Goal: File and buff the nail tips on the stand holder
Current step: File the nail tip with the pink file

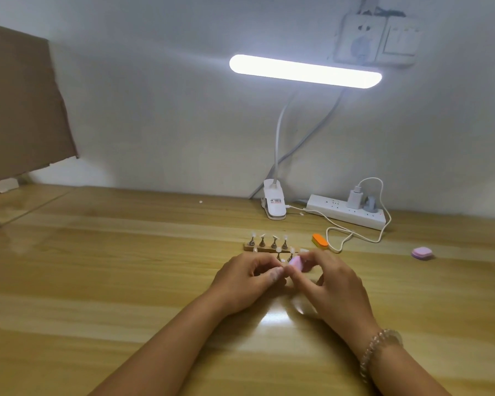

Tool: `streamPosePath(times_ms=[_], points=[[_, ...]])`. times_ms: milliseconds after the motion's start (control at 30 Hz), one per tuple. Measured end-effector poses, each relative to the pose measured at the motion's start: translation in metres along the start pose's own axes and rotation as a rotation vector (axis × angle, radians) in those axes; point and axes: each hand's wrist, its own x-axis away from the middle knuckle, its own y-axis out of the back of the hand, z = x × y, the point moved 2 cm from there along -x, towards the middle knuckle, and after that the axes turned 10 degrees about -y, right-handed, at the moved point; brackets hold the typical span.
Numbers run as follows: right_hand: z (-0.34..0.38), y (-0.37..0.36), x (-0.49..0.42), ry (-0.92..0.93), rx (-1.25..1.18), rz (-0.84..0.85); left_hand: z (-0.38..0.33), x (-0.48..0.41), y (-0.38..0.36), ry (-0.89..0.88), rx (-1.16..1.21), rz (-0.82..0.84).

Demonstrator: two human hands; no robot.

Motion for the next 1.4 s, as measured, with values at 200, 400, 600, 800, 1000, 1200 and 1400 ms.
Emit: streamPosePath(times_ms=[200,400,600,800,1000,1200,1400], points=[[0.002,-0.002,0.001,0.041,-0.019,0.046,0.006,0.0,-0.001,0.061,0.041,-0.04],[0.004,-0.003,0.006,0.114,0.024,0.059,0.004,0.0,-0.001,0.063,0.076,-0.025],[0.002,-0.002,0.003,0.085,0.001,0.049,0.002,0.001,0.0,0.038,0.088,-0.032],[0.003,0.002,0.001,0.039,-0.044,0.036,0.001,0.0,0.0,-0.003,0.093,-0.047],[0.01,-0.001,0.007,0.097,-0.009,0.031,0.003,-0.002,0.002,0.012,0.112,-0.098],[0.009,0.0,0.007,0.079,-0.046,-0.002,0.004,-0.001,0.0,0.023,0.093,-0.082],[0.003,-0.001,0.002,0.024,-0.017,-0.011,0.002,0.0,0.0,0.03,0.063,-0.057]])
